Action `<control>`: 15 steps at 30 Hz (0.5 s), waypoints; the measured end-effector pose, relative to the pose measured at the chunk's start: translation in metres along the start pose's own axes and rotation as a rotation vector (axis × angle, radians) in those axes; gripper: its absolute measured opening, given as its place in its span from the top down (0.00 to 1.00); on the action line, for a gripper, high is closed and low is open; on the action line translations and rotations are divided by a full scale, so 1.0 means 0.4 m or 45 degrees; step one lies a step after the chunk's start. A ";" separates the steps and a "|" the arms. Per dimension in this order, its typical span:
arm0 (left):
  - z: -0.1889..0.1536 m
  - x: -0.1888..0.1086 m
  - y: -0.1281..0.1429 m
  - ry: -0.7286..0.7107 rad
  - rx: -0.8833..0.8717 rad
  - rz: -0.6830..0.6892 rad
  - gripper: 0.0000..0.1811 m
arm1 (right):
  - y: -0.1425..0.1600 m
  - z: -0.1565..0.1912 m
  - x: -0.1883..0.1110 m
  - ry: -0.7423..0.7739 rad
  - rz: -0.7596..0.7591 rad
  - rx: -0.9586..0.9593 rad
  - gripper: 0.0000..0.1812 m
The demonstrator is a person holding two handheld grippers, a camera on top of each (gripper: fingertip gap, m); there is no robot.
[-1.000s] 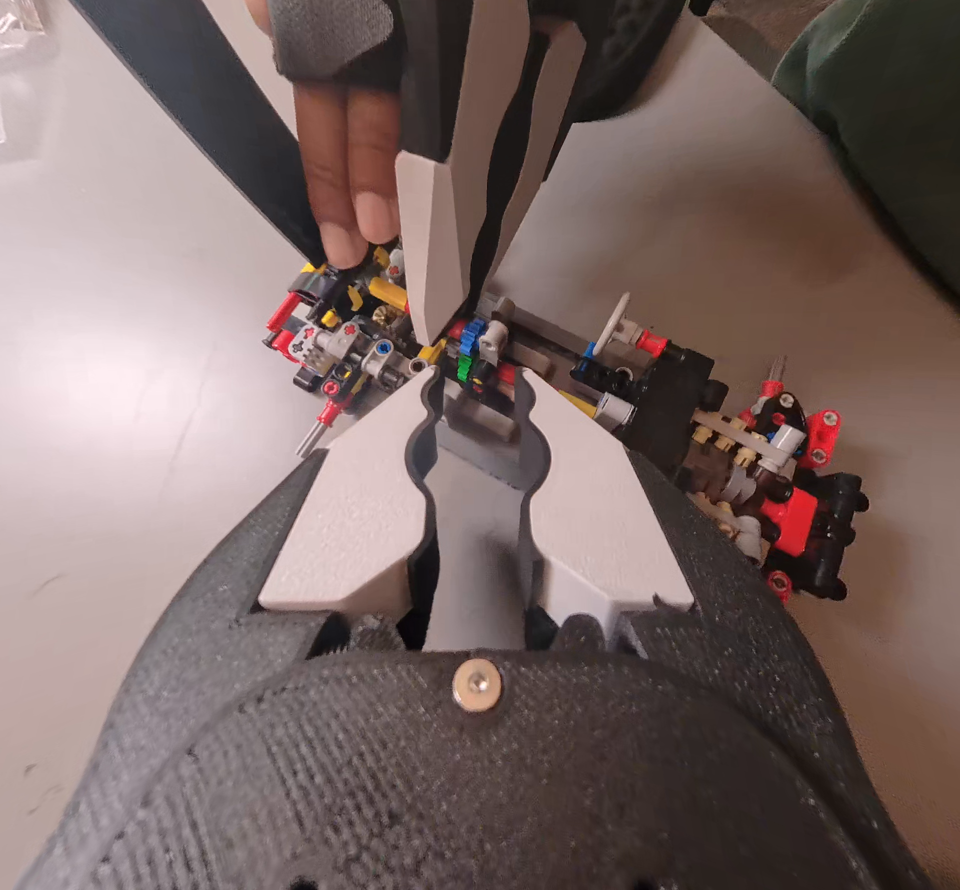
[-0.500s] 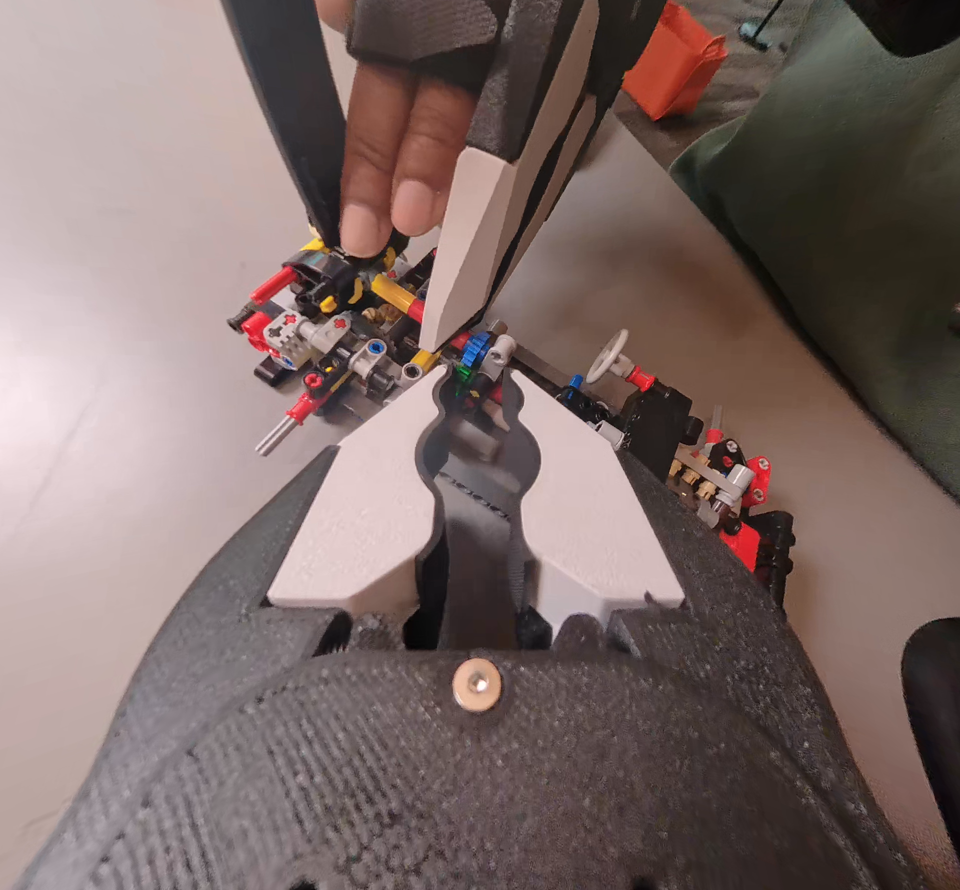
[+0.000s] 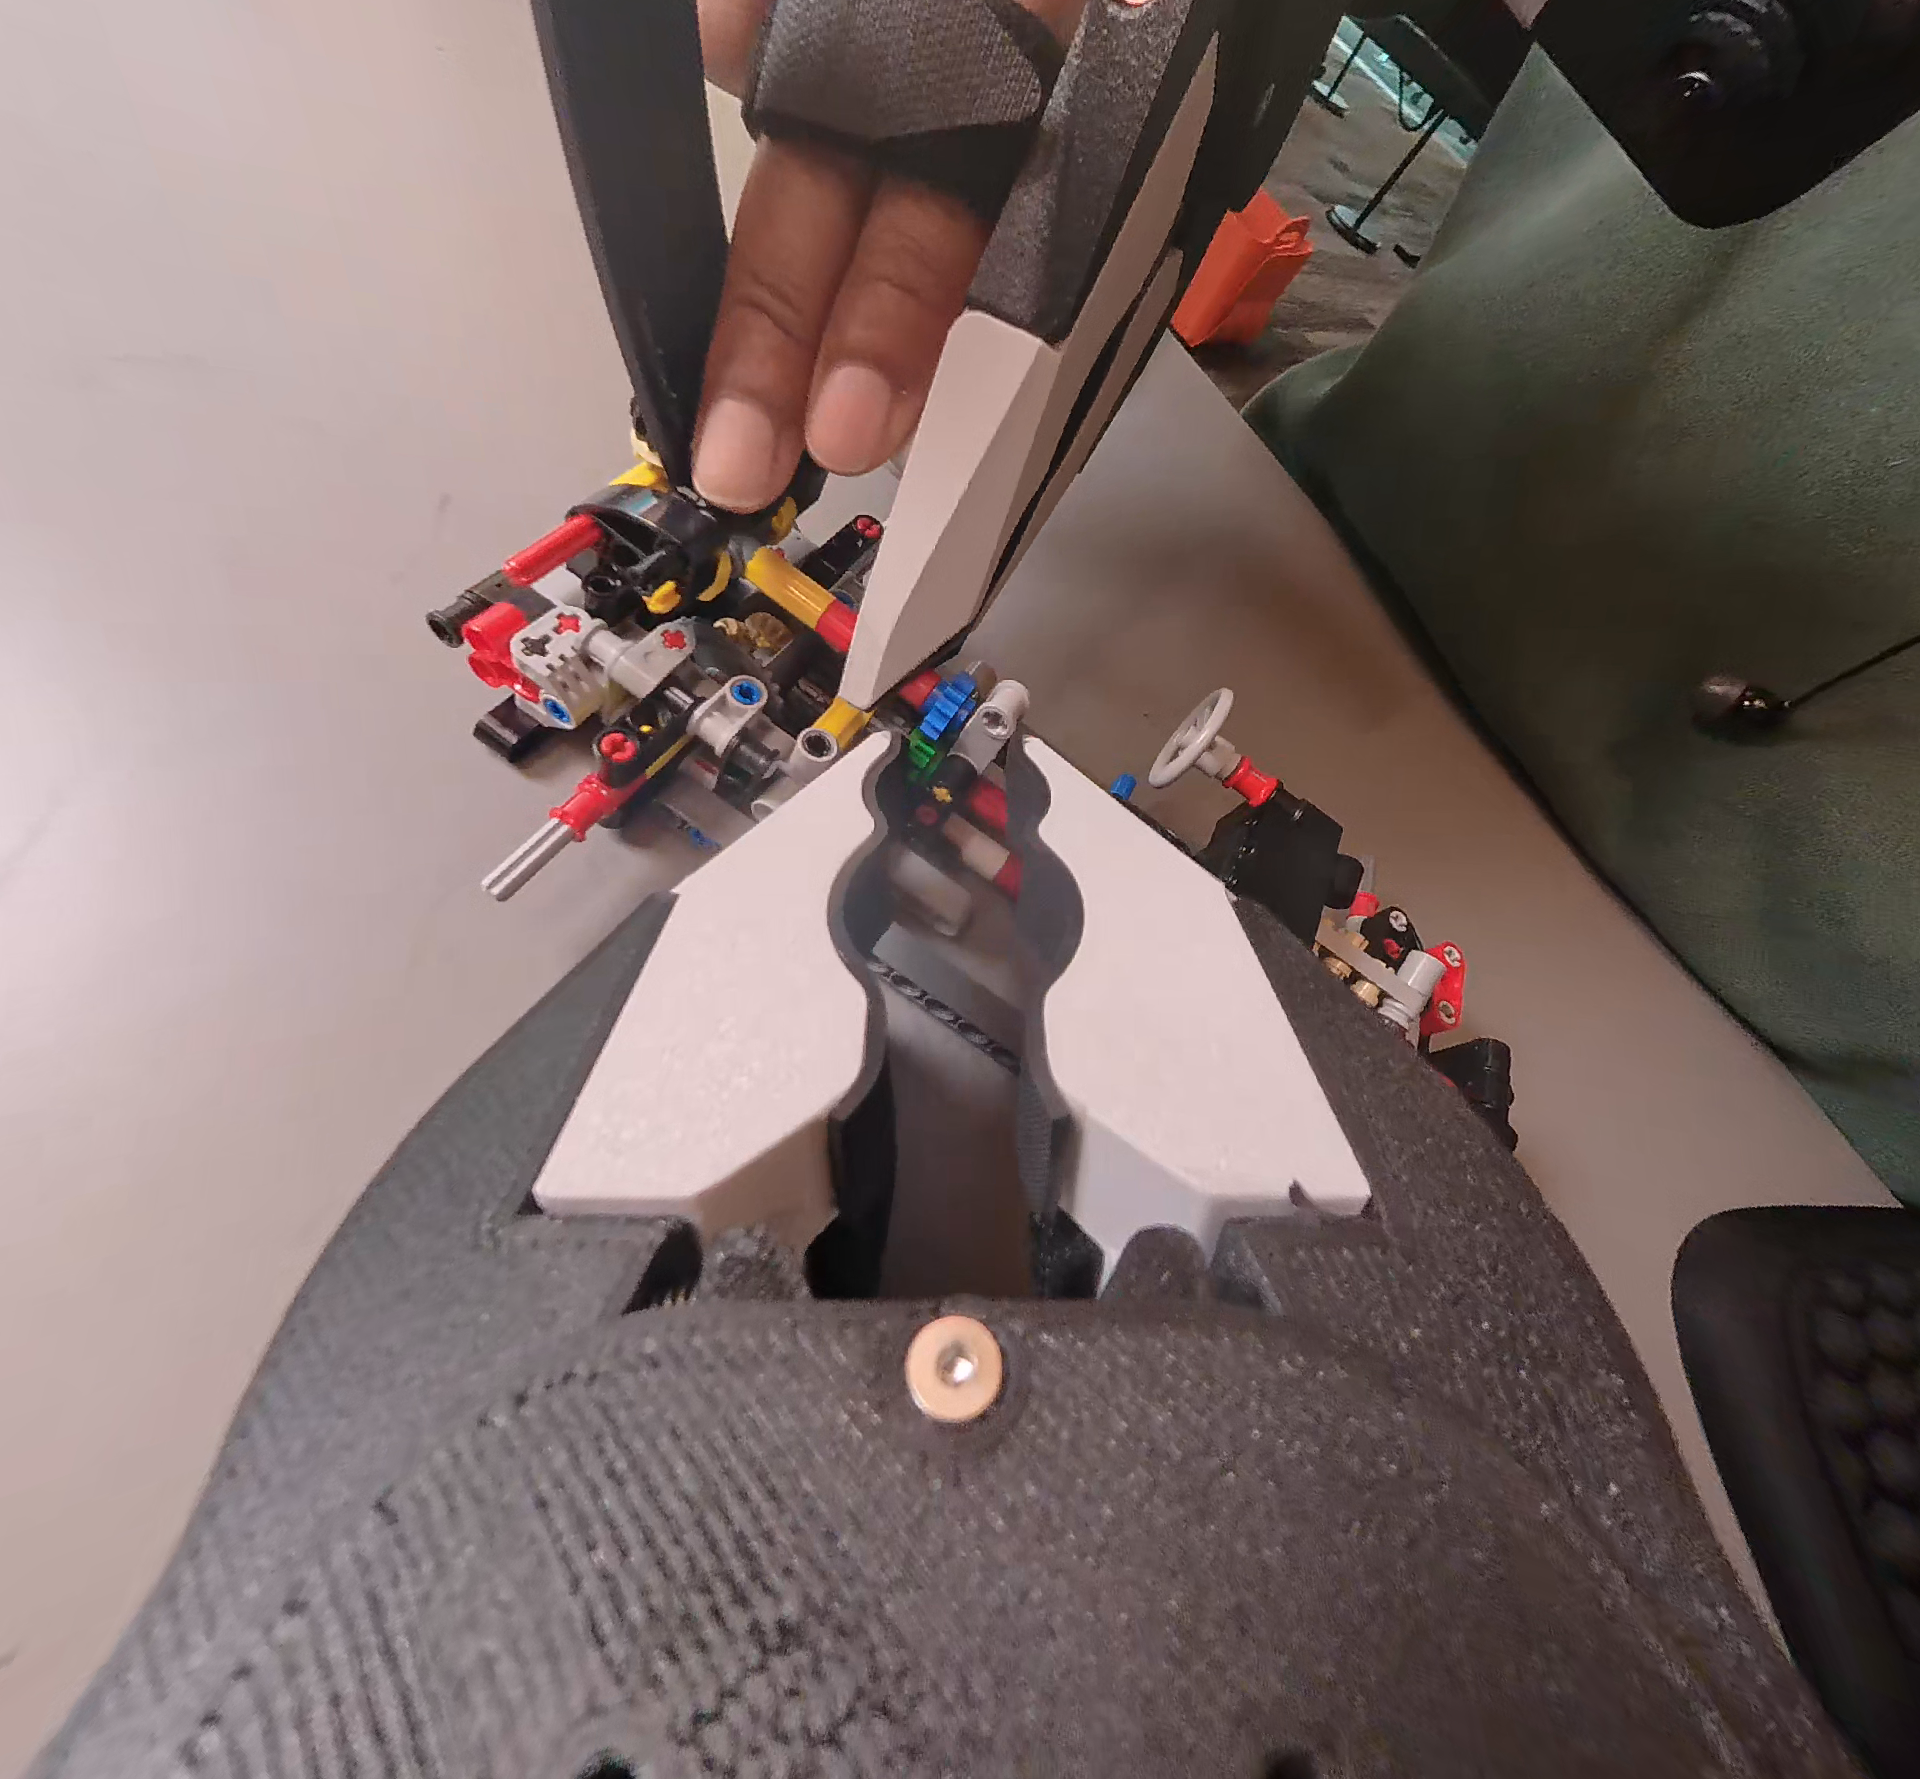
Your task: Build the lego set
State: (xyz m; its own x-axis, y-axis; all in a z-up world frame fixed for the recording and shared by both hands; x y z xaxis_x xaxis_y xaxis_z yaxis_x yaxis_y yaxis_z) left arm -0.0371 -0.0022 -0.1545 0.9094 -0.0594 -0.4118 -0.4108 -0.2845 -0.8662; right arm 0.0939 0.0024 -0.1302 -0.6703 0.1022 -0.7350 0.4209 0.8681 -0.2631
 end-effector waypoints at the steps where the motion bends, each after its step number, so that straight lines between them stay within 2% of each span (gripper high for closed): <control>1: 0.000 0.000 0.000 -0.001 0.002 0.001 0.91 | 0.000 0.001 -0.001 0.000 0.004 0.001 0.98; 15: 0.002 0.000 -0.001 -0.019 0.002 0.004 0.91 | -0.007 0.005 -0.003 0.007 0.065 0.018 0.97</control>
State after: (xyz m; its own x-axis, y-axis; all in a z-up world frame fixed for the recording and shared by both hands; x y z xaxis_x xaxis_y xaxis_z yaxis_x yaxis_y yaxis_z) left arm -0.0369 -0.0013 -0.1544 0.9071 -0.0462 -0.4183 -0.4135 -0.2828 -0.8654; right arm 0.0947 -0.0012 -0.1296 -0.6512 0.1486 -0.7442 0.4631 0.8547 -0.2345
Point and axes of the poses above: each gripper's, where its closed fingertips meet, x out along the fingers, y out of its underside, z = x × y across the jaws, the point moved 9 cm from there along -x, back along the fingers, and after that the axes turned 7 degrees about x, right-handed, at the moved point
